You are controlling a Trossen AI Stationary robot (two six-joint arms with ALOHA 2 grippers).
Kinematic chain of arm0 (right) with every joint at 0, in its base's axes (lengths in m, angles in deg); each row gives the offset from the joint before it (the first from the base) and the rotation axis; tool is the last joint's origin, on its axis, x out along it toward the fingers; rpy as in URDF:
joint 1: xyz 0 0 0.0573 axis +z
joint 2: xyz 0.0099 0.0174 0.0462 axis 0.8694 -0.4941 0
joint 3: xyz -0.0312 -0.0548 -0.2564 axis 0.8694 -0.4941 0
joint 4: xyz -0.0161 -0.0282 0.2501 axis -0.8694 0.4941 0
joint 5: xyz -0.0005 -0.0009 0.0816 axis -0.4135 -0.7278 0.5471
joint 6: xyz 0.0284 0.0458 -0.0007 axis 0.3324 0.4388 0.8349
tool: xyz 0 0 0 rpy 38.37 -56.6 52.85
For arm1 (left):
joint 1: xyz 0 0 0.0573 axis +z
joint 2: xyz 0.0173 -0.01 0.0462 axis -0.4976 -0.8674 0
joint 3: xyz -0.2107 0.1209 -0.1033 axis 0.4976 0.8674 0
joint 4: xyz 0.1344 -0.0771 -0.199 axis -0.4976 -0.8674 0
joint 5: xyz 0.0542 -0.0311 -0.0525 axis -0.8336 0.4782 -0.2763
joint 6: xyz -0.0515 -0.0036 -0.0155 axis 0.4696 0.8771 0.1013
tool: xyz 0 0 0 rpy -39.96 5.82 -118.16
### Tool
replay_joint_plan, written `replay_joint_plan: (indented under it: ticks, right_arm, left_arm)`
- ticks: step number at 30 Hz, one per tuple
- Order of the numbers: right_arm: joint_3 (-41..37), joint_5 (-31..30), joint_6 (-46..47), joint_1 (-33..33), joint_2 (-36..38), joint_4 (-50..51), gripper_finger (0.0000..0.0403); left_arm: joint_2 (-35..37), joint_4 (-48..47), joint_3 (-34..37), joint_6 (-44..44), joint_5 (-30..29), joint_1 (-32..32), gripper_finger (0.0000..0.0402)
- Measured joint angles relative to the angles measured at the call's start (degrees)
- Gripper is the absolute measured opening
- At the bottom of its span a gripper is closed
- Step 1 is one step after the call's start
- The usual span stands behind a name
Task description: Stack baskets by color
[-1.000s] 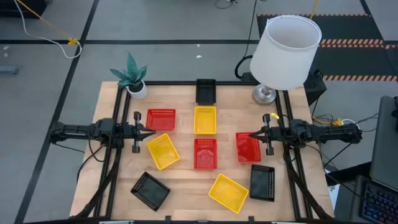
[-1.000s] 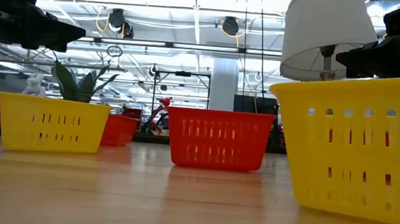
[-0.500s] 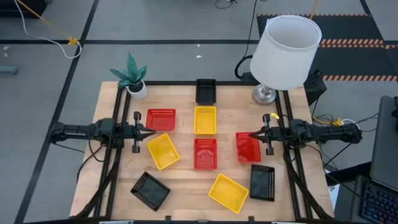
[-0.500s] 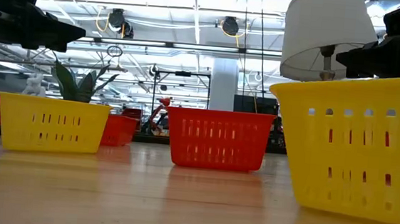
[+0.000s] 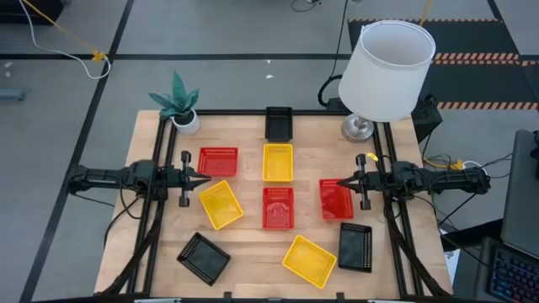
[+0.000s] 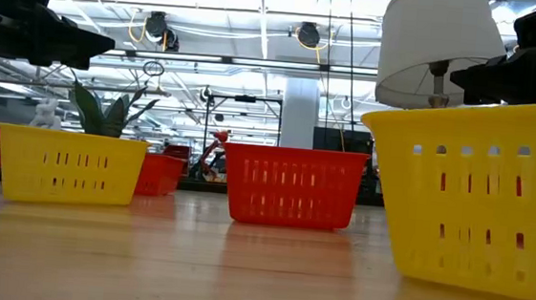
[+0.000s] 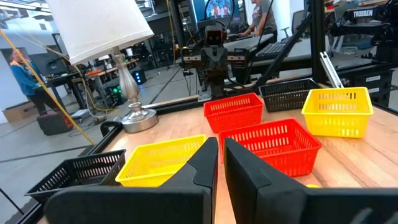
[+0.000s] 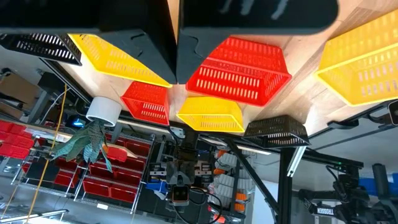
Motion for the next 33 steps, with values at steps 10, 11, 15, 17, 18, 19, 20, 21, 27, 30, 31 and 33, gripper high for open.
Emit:
replay_joint_plan:
  ticks: [10,11,15,17,18,19,20,21,27,30,31,33]
  right_arm:
    - [0.0,0.0,0.0,0.0,0.0,0.0,0.0]
    - [0.0,0.0,0.0,0.0,0.0,0.0,0.0]
    - [0.0,0.0,0.0,0.0,0.0,0.0,0.0]
    - [0.0,0.0,0.0,0.0,0.0,0.0,0.0]
    - [0.0,0.0,0.0,0.0,0.0,0.0,0.0]
    - [0.0,0.0,0.0,0.0,0.0,0.0,0.0]
    - [0.0,0.0,0.0,0.0,0.0,0.0,0.0]
    - [0.0,0.0,0.0,0.0,0.0,0.0,0.0]
    - [0.0,0.0,0.0,0.0,0.0,0.0,0.0]
    - [0.0,0.0,0.0,0.0,0.0,0.0,0.0]
    - [0.0,0.0,0.0,0.0,0.0,0.0,0.0]
    - [0.0,0.0,0.0,0.0,0.0,0.0,0.0]
  left_arm:
    - [0.0,0.0,0.0,0.0,0.0,0.0,0.0031]
    - [0.0,0.0,0.0,0.0,0.0,0.0,0.0031]
    - [0.0,0.0,0.0,0.0,0.0,0.0,0.0031]
    - [0.0,0.0,0.0,0.0,0.0,0.0,0.0031]
    - [0.0,0.0,0.0,0.0,0.0,0.0,0.0031]
    - [0.0,0.0,0.0,0.0,0.0,0.0,0.0031]
    - [0.0,0.0,0.0,0.0,0.0,0.0,0.0031]
    - [0.0,0.0,0.0,0.0,0.0,0.0,0.0031]
    - [0.0,0.0,0.0,3.4,0.0,0.0,0.0031]
    - [0.0,0.0,0.0,7.5,0.0,0.0,0.0031]
    - [0.0,0.0,0.0,7.8,0.0,0.0,0.0031]
    - [0.0,0.0,0.0,7.5,0.0,0.0,0.0031]
